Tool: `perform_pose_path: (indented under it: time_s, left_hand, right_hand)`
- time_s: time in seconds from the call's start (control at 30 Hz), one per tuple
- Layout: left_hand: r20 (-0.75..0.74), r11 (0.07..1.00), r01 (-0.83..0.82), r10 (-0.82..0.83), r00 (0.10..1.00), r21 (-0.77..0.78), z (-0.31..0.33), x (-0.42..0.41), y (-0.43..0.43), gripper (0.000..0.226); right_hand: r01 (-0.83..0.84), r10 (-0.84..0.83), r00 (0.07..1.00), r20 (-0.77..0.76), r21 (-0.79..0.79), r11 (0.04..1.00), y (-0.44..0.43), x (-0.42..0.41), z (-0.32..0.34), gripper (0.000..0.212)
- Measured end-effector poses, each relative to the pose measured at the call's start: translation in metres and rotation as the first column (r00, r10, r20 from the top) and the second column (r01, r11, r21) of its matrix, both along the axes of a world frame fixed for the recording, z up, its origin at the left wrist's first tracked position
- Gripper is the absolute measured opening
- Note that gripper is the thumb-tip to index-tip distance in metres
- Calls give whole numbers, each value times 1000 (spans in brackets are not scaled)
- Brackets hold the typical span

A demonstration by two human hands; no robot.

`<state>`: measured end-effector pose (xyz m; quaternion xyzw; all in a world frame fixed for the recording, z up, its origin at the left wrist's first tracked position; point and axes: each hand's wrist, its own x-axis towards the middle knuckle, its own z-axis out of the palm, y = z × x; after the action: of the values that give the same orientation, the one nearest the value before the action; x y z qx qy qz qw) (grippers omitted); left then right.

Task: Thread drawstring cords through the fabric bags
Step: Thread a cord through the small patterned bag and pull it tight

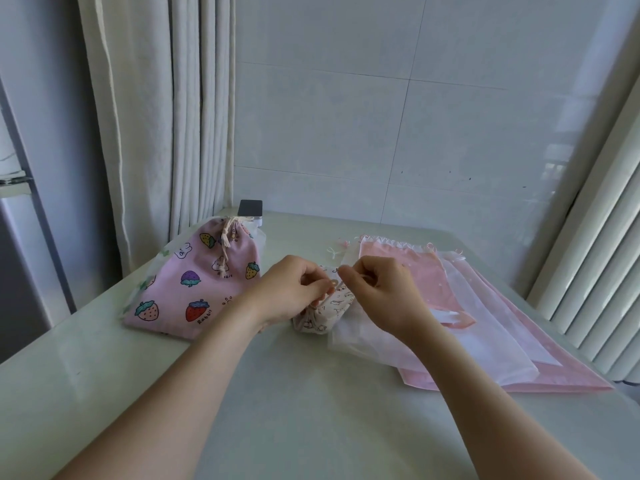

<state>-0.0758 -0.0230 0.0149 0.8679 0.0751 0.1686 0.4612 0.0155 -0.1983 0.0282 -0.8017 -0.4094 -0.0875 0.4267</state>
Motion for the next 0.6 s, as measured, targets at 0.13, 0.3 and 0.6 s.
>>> perform_pose_path:
  time_s: [0.13, 0.3, 0.6]
  left_hand:
    - [-29, 967, 11, -4, 1000, 253, 7, -4, -12, 21]
    - [-62, 948, 62, -44, 997, 311, 9, -6, -18, 18]
    - [-58, 986, 138, -133, 989, 92, 11, -8, -18, 23]
  right_hand:
    - [-58, 91, 967, -240, 140, 988, 2, -7, 3, 50]
    - [34, 37, 922, -385, 176, 984, 2, -9, 1, 48]
    - [130, 68, 686, -724, 214, 968, -2, -5, 6, 28]
